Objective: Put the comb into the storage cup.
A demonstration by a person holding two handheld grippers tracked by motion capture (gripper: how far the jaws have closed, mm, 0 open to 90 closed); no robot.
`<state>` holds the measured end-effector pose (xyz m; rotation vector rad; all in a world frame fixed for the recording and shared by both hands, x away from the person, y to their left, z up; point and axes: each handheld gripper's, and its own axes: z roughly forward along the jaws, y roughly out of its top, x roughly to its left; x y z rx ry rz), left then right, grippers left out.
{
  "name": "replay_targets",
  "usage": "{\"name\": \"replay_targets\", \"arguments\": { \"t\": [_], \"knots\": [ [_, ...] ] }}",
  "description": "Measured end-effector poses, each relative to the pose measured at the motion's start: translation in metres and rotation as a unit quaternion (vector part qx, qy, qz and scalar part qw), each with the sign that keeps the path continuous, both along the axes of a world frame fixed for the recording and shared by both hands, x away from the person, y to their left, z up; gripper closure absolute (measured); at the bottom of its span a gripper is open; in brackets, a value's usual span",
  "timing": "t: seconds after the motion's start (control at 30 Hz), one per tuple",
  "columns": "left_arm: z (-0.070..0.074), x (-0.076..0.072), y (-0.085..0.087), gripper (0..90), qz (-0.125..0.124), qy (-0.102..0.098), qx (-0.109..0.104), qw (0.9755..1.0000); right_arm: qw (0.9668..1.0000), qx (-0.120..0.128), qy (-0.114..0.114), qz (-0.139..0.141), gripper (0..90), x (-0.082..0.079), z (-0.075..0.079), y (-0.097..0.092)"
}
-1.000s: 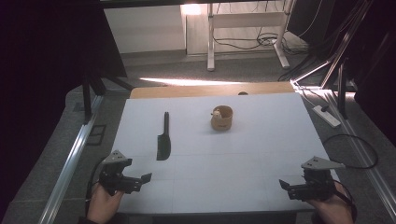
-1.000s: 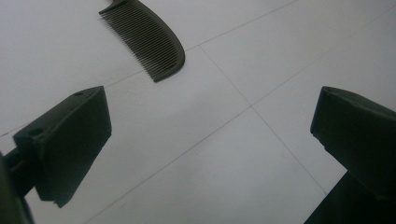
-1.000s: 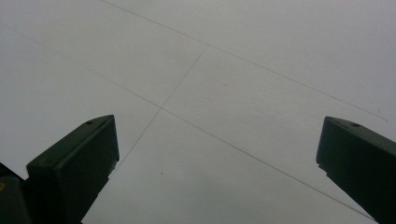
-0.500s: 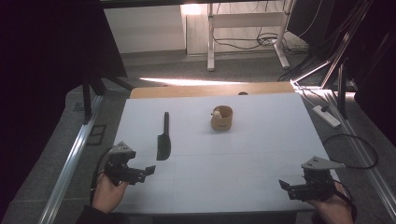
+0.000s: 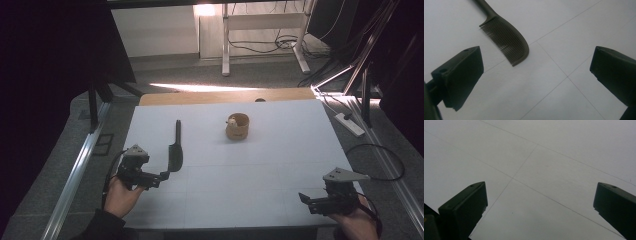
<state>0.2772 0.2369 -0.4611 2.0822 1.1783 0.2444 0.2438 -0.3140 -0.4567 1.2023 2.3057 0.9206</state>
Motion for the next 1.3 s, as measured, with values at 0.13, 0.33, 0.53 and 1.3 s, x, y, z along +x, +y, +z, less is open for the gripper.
{"name": "replay_targets", "arguments": {
  "t": [0.13,0.33,0.53,1.3],
  "knots": [
    [0.000,0.007,-0.002,0.0,-0.005,0.003,0.003,1.0000,1.0000,0.000,0.000,0.000,0.0,0.000,0.000,0.000],
    [0.002,0.018,-0.005,0.0,-0.013,0.005,0.007,0.9999,1.0000,-0.001,0.002,0.000,0.0,0.000,0.000,0.000],
    [0.001,0.029,-0.008,0.0,-0.021,0.007,0.009,0.9997,1.0000,-0.001,0.003,0.000,0.0,0.001,0.000,0.000],
    [-0.002,0.065,-0.012,0.0,-0.023,0.018,0.012,0.9995,1.0000,-0.003,0.004,-0.001,0.0,0.001,-0.001,0.000]
  ]
}}
